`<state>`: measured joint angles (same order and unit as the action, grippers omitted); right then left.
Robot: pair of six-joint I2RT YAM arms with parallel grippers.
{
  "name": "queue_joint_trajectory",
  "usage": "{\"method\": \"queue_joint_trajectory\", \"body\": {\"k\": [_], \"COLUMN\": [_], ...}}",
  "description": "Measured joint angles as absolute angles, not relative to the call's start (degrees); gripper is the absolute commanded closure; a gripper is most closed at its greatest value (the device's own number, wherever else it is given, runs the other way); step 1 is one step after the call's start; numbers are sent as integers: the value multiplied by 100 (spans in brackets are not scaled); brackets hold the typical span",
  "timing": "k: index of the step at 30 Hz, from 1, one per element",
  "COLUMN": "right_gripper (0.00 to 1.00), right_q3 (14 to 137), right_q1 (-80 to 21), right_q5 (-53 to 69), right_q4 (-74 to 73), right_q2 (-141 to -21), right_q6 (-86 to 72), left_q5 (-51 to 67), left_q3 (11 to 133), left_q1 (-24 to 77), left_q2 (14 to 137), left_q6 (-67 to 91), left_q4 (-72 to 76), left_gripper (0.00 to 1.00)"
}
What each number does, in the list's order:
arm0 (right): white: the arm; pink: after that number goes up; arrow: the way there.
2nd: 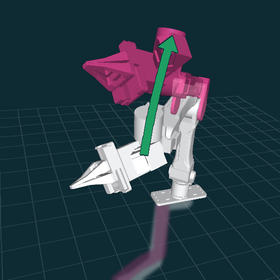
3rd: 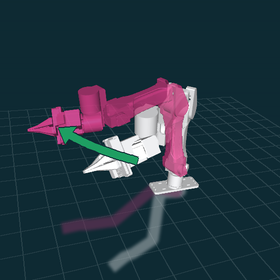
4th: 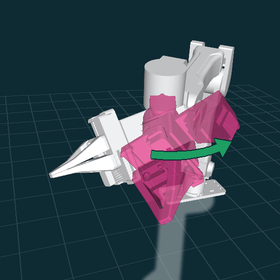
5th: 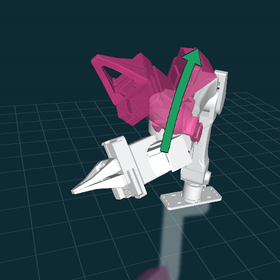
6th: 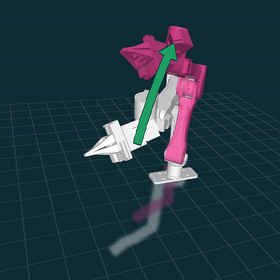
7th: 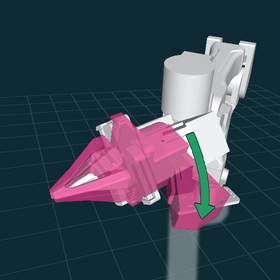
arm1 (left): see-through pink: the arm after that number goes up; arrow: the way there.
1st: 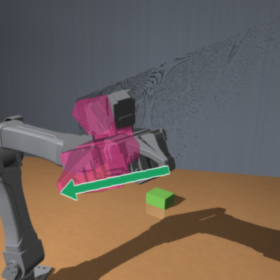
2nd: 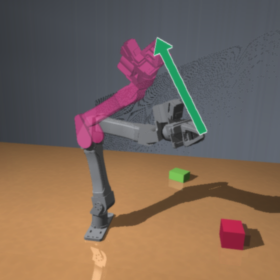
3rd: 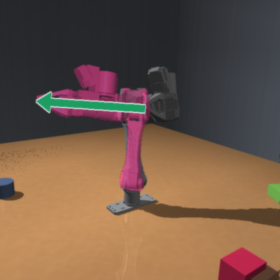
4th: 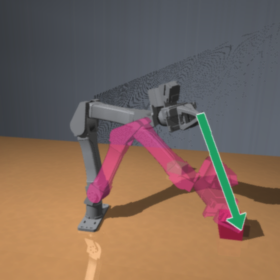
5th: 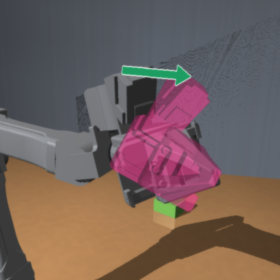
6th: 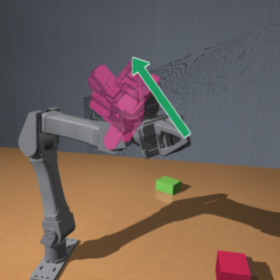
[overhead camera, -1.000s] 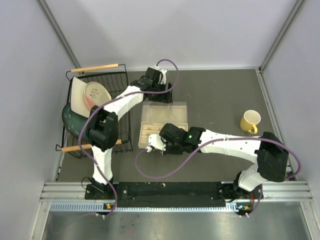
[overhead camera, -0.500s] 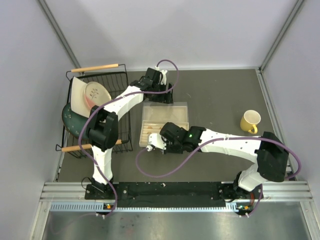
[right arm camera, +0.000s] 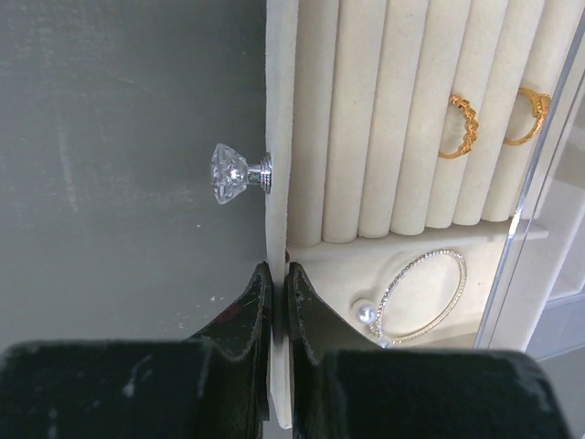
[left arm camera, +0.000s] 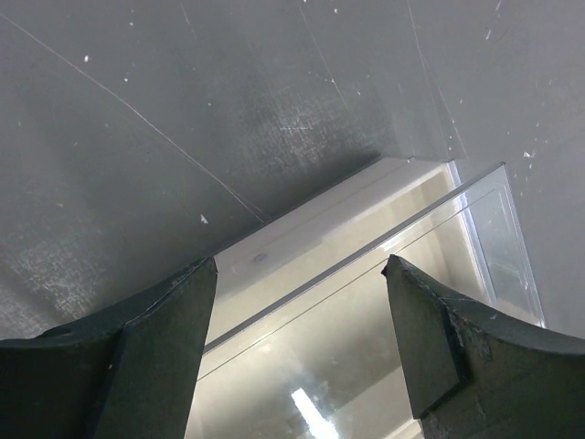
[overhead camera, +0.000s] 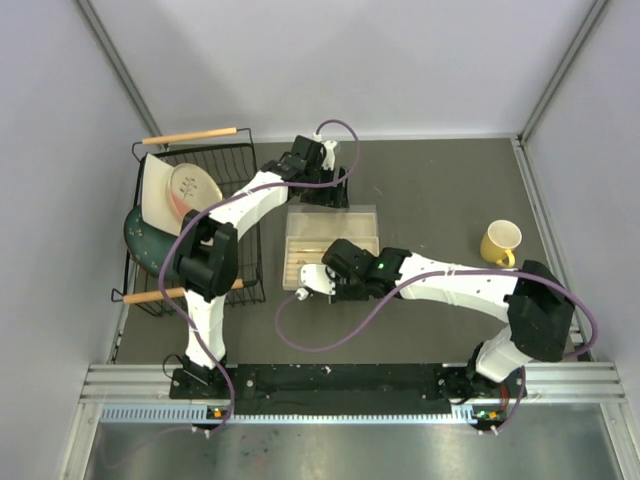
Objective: Organize the mixed jewelry
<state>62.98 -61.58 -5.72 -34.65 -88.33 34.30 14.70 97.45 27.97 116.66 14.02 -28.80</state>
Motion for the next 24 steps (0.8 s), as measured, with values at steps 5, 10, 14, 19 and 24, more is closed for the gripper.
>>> {"method": "queue_joint_trajectory", "body": {"k": [5,10,14,19,24], "right_gripper": [100,100,100,100,95], "right_q3": [6331,6499,6657,6755,6910], "right_q1": [-5988,-5916,-5854,-5793,-5688], "right_q5": [-574,-578,-633,-696,-794], "right_q4": [-3380,-3411,-3409,-3424,-3417], "right_q2": [-8986,-9137,-9244,-9306,-9443], "right_q6": [3538,3564,3599,3649,3695], "left_q5": [1542,1562,1566,1573,1584], "left_q3": [9751,9751,9756,9758,9760], "left_q1": [2797,2797,2797,2797,2797], "left_q2": [11679,11684,11688,11690,11690], "left_q6": [1382,1361,1354,1347,1343], "left_q4": [-2867,-2858,-2856,-2858,-2856], "left_gripper": [21,21,21,21,21]}}
